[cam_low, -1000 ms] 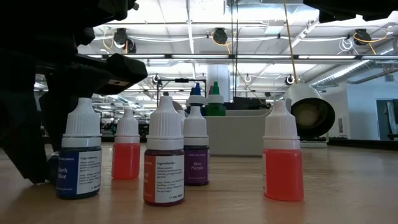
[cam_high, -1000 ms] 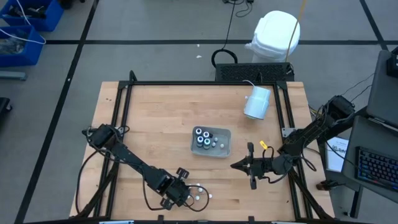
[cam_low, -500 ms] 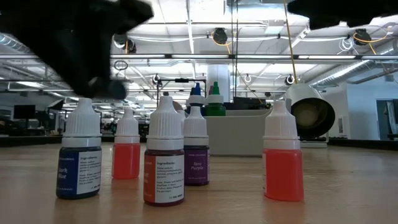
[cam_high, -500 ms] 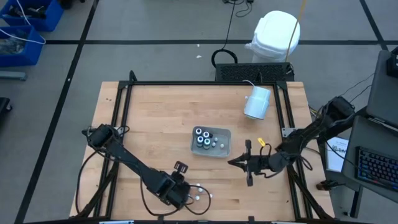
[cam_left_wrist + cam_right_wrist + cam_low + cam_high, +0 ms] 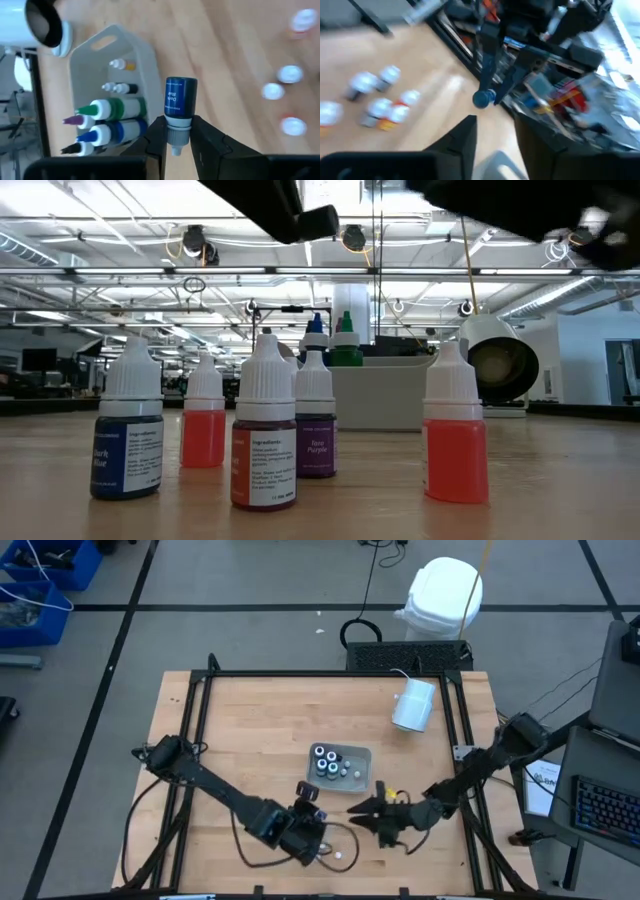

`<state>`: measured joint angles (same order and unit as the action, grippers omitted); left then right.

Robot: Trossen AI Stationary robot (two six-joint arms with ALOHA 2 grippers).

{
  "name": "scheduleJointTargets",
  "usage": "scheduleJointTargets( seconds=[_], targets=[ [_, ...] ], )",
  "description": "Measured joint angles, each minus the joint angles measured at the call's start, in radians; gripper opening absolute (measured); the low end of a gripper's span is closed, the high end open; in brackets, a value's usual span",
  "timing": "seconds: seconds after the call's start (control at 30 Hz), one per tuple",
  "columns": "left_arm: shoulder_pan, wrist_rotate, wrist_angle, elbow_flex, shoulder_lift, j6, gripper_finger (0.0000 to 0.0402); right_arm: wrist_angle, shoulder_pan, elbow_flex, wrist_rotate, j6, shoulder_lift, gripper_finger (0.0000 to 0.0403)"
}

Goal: Pick & Place food coloring
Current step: Put the small dark blue bottle into the gray bin

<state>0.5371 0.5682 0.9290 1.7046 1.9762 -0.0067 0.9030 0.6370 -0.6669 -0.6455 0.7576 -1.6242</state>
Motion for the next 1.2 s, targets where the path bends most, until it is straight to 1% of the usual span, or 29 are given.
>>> scheduleJointTargets(
  seconds=[0.17,0.33,0.47,0.6,0.83,0.93,1.2],
  targets=[
    [-0.034,-0.067,-0.022,0.002,0.000,-0.003,0.0068,-0.006,-0.005,-0.149,-0.129,0.152,-0.159,0.0172],
    [-0.044,-0.075,-0.022,0.002,0.000,-0.014,0.0068,-0.017,-0.007,-0.243,-0.270,0.311,-0.268,0.0193],
    [-0.041,-0.081,-0.025,0.002,0.000,-0.019,0.0068,-0.013,-0.005,-0.264,-0.275,0.380,-0.306,0.0196],
    [-0.042,-0.081,-0.025,0.002,0.000,-0.021,0.0068,0.007,-0.008,-0.265,-0.273,0.390,-0.310,0.0186],
    [-0.048,-0.098,-0.053,0.002,0.000,-0.017,0.0067,0.014,-0.008,-0.265,-0.267,0.379,-0.310,0.0154],
    [-0.051,-0.099,-0.069,0.002,0.000,-0.010,0.0067,0.015,-0.015,-0.265,-0.240,0.351,-0.310,0.0138],
    [-0.054,-0.100,-0.067,0.002,0.000,-0.007,0.0067,0.022,-0.021,-0.265,-0.241,0.332,-0.310,0.0102]
  ],
)
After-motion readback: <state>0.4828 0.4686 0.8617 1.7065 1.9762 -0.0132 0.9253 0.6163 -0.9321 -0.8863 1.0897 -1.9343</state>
